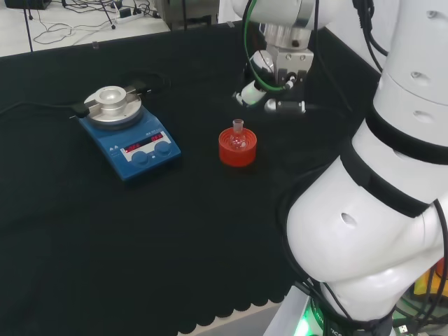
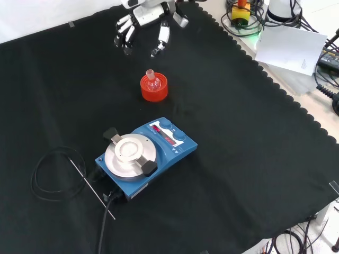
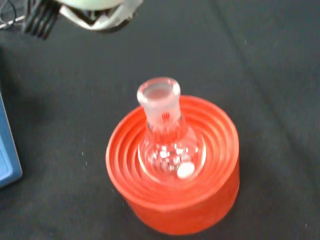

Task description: Pick up the round-bottom flask.

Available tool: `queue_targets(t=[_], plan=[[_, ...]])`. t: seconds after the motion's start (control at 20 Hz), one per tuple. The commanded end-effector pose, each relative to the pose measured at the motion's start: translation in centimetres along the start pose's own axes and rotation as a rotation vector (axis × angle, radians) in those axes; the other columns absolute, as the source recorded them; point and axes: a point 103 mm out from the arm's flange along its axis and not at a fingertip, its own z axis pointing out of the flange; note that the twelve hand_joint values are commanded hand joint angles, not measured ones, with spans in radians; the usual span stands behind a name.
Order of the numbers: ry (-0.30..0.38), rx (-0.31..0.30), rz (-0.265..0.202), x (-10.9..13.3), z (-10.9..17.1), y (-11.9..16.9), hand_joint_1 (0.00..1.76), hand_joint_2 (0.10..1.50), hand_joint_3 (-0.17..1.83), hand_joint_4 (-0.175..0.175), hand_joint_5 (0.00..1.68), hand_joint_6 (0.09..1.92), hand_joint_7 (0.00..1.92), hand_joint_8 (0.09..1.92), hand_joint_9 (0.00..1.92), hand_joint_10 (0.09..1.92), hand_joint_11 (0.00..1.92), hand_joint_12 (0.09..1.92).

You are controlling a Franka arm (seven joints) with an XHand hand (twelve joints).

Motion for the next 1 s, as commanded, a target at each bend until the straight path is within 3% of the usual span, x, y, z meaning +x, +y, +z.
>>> queue_targets(t=[0.05,0.55,1.0], plan=[[0.025,0.037,0.001,-0.9,3.9,0.0,0.89,0.62,0.64,-0.022,0.66,0.50,0.20,0.62,0.43,0.66,0.09,1.41],[0.018,0.055,0.000,-0.7,5.7,-0.4,0.89,0.61,0.65,-0.028,0.64,0.60,0.21,0.63,0.44,0.67,0.09,1.42],[0.013,0.034,0.009,-1.0,6.4,0.1,0.90,0.61,0.65,-0.030,0.64,0.62,0.22,0.64,0.44,0.67,0.10,1.42]])
